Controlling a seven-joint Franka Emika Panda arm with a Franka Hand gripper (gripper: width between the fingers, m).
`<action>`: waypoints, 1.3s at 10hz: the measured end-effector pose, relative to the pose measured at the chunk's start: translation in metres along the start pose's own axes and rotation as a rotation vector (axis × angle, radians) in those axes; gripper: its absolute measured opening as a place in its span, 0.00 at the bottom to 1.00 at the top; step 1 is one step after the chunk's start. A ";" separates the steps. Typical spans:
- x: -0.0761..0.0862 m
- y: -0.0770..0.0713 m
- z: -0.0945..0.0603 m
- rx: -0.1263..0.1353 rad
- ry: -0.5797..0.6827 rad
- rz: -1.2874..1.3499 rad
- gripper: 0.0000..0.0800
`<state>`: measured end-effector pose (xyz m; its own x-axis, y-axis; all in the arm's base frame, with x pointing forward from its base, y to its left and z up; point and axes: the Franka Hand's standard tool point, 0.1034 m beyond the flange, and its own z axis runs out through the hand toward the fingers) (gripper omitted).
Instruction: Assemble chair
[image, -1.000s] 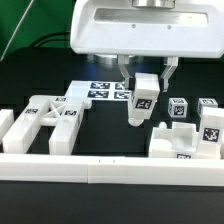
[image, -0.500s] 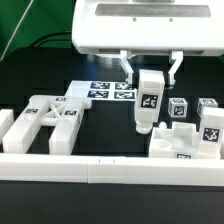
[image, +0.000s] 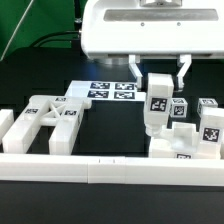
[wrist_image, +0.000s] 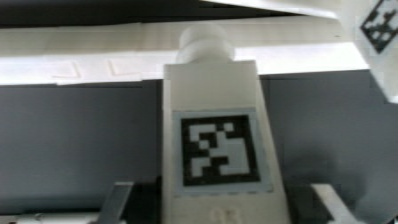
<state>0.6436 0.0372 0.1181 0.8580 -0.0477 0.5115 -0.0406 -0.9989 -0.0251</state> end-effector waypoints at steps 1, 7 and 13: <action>-0.005 -0.007 0.004 0.004 -0.002 -0.012 0.36; -0.023 -0.010 0.004 0.000 0.015 -0.026 0.36; -0.032 -0.007 0.011 -0.005 -0.002 -0.031 0.36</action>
Offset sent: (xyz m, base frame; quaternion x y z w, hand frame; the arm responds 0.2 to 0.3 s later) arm 0.0000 0.0000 0.0000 0.0000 0.0000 0.0000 1.0000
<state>0.6219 0.0460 0.0922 0.8601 -0.0166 0.5099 -0.0164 -0.9999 -0.0049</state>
